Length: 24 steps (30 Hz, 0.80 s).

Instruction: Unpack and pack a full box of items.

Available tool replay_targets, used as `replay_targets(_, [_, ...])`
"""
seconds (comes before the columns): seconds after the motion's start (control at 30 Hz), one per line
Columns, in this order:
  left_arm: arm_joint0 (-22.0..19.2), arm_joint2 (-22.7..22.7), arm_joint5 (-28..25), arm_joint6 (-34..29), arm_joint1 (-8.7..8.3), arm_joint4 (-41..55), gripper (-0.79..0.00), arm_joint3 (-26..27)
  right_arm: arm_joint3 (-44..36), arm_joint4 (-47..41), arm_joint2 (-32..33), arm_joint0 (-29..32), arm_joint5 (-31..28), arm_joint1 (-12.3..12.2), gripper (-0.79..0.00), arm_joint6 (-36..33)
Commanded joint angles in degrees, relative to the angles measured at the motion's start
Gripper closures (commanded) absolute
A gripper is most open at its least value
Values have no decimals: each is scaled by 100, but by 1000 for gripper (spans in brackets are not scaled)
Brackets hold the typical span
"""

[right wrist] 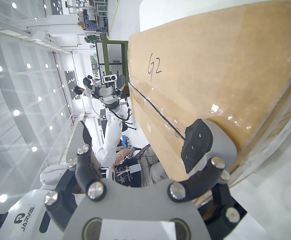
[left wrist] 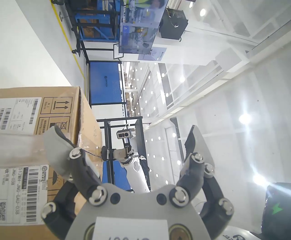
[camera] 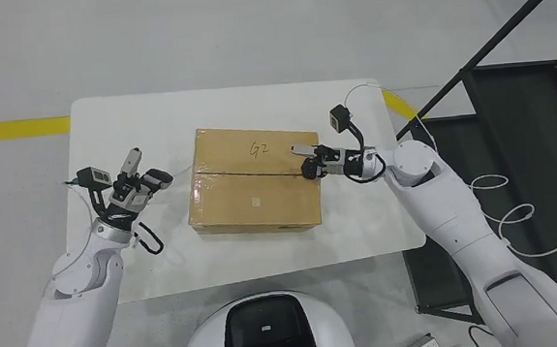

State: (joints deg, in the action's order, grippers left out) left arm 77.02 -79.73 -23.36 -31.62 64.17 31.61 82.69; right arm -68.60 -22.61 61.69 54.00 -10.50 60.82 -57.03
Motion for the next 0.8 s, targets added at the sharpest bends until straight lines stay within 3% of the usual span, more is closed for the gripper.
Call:
replay_targets(0.0, [0, 0, 0, 0, 0, 0, -785, 0, 0, 0, 0, 0, 0, 0, -785, 0])
replay_targets(0.13, [5, -6, 31, 39, 2, 16, -785, -14, 0, 0, 0, 0, 0, 0, -785, 0])
replay_targets(0.23, [43, 29, 337, 255, 28, 205, -785, 26, 0, 0, 0, 0, 0, 0, -785, 0])
replay_targets(0.4, [339, 161, 433, 191, 85, 752, -785, -46, 0, 0, 0, 0, 0, 0, -785, 0])
replay_targets(0.57, [666, 223, -91, 200, 138, 934, -785, -347, 0, 0, 0, 0, 0, 0, -785, 0])
replay_targets(0.77, [483, 358, -406, 762, 247, 1025, -785, -698, 0, 0, 0, 0, 0, 0, -785, 0])
